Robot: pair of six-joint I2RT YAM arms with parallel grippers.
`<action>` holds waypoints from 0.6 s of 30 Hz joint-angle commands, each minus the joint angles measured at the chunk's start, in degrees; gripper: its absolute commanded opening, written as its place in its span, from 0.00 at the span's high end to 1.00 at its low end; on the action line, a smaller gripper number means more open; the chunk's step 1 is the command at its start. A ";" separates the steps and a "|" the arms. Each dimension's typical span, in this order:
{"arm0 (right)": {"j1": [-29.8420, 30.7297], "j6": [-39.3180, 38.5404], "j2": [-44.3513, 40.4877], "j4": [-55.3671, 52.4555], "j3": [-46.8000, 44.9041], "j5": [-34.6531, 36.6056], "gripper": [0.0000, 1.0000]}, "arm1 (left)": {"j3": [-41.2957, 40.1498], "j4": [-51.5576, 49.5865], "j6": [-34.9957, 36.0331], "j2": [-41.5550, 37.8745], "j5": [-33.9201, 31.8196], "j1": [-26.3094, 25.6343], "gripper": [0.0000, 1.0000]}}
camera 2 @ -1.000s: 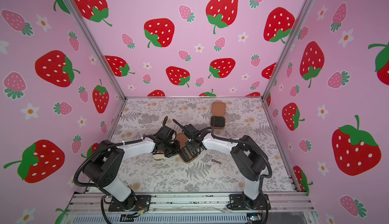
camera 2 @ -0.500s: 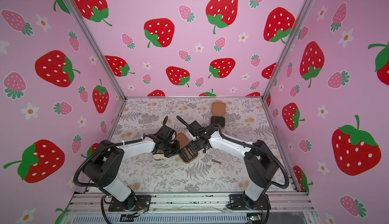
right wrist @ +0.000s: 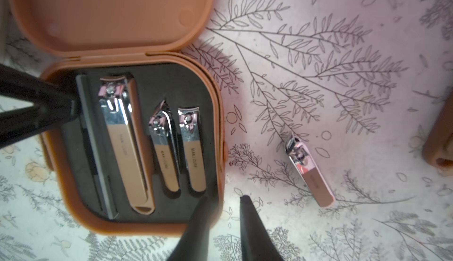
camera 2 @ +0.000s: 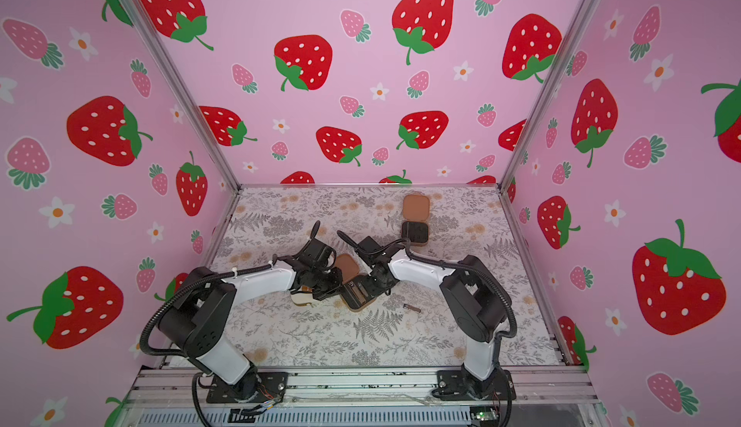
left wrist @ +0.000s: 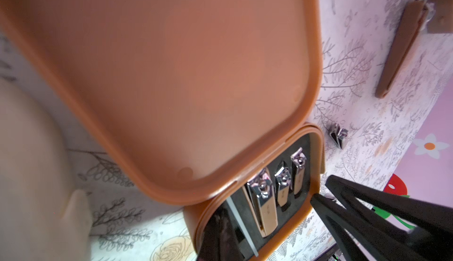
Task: Organize nail clipper sets
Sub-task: Pick up the storage box at the center of the board.
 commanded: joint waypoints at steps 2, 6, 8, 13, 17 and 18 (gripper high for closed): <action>-0.31 0.99 2.27 0.03 0.35 -0.45 0.80 | 1.30 -2.70 0.39 0.61 -0.89 0.27 1.00; -0.46 1.33 3.00 0.21 0.47 -0.32 0.86 | 1.95 -2.51 1.00 0.17 -0.07 0.25 1.00; -0.53 1.61 3.01 0.12 0.73 -0.19 0.91 | 2.70 -2.65 1.43 -0.08 0.56 0.26 1.00; -0.84 2.08 3.01 -0.50 1.63 0.47 1.00 | 5.56 -4.28 2.98 -1.41 1.55 0.19 0.70; -1.18 2.08 2.32 -1.15 2.39 1.02 1.00 | 8.92 -8.12 4.99 -4.04 0.66 0.18 0.56; -1.27 2.08 2.01 -1.27 2.54 1.19 1.00 | 9.64 -9.03 5.57 -4.82 0.34 0.18 0.54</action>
